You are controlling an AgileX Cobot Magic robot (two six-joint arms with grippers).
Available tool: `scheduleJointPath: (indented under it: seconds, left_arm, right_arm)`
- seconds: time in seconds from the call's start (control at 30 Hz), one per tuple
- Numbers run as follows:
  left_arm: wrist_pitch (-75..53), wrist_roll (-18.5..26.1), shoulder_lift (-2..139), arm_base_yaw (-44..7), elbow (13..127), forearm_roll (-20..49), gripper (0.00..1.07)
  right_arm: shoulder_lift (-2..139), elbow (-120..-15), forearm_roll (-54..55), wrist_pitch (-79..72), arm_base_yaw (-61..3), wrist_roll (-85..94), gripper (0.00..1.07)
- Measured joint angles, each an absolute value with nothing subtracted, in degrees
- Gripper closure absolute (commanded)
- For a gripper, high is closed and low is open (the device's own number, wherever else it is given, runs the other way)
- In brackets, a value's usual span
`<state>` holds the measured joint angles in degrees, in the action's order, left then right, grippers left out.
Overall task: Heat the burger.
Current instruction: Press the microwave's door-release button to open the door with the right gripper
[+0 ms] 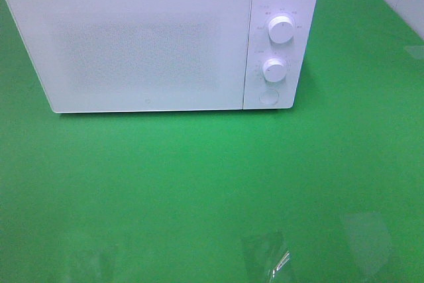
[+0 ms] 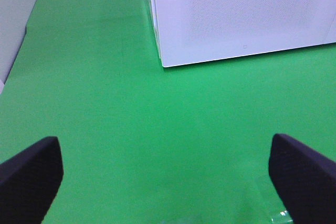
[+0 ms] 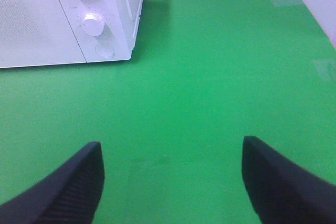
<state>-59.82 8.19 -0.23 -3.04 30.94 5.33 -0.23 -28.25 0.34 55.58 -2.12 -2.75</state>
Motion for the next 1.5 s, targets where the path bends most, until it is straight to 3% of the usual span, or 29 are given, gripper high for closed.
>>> scheduleJointPath:
  seconds: [0.47, 0.77, 1.5]
  left_arm:
    - [-59.82, 8.19, -0.23, -3.04, 30.94, 5.33, 0.07]
    - [-59.82, 8.19, -0.23, -3.04, 30.94, 5.27, 0.07]
    - [-59.82, 8.19, -0.23, -3.04, 30.94, 5.10, 0.07]
  right_arm:
    - [1.95, -29.68, 0.40, 51.57, -2.12, -2.75, 0.37]
    - [11.80, -29.68, 0.40, 40.34, -2.12, -2.75, 0.37]
    - [42.63, -21.20, 0.40, -9.34, -2.12, -2.75, 0.37]
